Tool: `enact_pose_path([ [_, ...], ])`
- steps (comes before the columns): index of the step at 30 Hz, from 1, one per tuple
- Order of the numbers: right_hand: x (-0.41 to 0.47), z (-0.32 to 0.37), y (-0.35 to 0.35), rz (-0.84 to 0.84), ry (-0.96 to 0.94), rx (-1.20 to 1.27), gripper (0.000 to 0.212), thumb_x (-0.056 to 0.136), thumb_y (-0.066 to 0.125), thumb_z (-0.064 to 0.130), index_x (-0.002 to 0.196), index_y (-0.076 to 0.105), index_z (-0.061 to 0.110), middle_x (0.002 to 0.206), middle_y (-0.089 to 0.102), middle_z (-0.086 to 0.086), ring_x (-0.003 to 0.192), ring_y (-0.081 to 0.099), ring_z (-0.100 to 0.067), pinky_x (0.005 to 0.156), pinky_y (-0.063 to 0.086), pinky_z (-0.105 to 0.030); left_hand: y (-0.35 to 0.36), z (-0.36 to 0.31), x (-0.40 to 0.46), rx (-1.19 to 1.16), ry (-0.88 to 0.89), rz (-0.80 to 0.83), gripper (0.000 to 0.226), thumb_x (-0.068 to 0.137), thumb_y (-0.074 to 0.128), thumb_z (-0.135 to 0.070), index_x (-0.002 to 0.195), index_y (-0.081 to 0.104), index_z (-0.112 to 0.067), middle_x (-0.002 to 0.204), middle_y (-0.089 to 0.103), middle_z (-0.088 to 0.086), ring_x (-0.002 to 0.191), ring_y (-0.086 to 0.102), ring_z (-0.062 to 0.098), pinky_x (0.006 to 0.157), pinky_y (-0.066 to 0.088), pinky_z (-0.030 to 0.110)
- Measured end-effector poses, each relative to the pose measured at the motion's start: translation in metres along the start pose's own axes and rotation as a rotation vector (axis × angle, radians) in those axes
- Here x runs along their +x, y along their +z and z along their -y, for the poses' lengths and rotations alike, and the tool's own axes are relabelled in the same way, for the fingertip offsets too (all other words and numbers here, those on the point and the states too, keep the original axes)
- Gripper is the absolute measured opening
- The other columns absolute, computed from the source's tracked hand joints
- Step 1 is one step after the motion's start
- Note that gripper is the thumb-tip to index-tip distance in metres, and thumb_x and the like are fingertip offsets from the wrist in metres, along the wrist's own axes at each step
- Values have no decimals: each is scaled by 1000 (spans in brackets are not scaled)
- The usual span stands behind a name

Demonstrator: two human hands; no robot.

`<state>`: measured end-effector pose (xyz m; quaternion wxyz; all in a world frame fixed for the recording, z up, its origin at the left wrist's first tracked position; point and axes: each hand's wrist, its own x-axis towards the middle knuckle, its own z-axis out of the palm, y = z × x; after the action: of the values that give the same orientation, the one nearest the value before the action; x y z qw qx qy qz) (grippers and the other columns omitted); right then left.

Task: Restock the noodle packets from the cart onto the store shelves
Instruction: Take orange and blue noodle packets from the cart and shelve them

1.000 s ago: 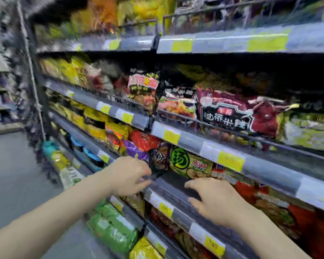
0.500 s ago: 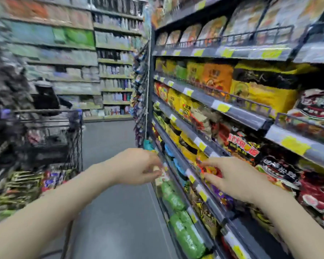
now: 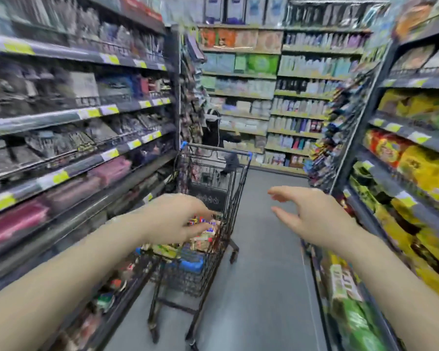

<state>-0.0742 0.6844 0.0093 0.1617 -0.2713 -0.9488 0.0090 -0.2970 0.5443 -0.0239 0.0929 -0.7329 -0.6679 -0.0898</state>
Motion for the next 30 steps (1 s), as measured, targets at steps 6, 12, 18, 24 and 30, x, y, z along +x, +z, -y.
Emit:
enact_pose_path([
  [6, 110, 40, 47, 14, 7, 44, 36, 92, 52, 34, 128, 53, 30, 125, 61, 14, 117, 56, -7, 94, 46, -31, -16, 123, -3, 66, -94, 74, 31, 93, 45, -41, 113, 63, -24, 114, 64, -10, 102, 59, 9, 88, 46, 26],
  [12, 198, 51, 95, 68, 54, 67, 39, 93, 51, 34, 131, 52, 28, 128, 60, 12, 117, 56, -8, 96, 46, -31, 0, 218, 33, 7, -75, 99, 31, 92, 45, -39, 110, 64, -24, 111, 66, -8, 99, 62, 12, 87, 49, 35],
  [18, 285, 26, 137, 122, 104, 42, 38, 93, 51, 34, 131, 53, 28, 126, 61, 11, 114, 58, -10, 94, 47, -31, 47, 293, 93, -6, -55, 153, 31, 94, 43, -39, 112, 62, -23, 112, 64, -10, 95, 58, 7, 86, 48, 30],
  [24, 377, -12, 191, 170, 164, 82, 39, 92, 51, 32, 131, 53, 24, 127, 61, 8, 114, 58, -12, 97, 47, -34, 95, 369, 161, -31, -46, 204, 32, 94, 42, -39, 114, 61, -23, 114, 63, -9, 102, 58, 9, 89, 47, 31],
  [30, 455, -40, 242, 173, 245, 114, 40, 93, 51, 30, 132, 52, 23, 127, 61, 5, 118, 56, -15, 96, 45, -35, 140, 432, 218, -110, -68, 233, 31, 94, 44, -37, 113, 62, -22, 113, 64, -8, 100, 59, 9, 89, 48, 34],
])
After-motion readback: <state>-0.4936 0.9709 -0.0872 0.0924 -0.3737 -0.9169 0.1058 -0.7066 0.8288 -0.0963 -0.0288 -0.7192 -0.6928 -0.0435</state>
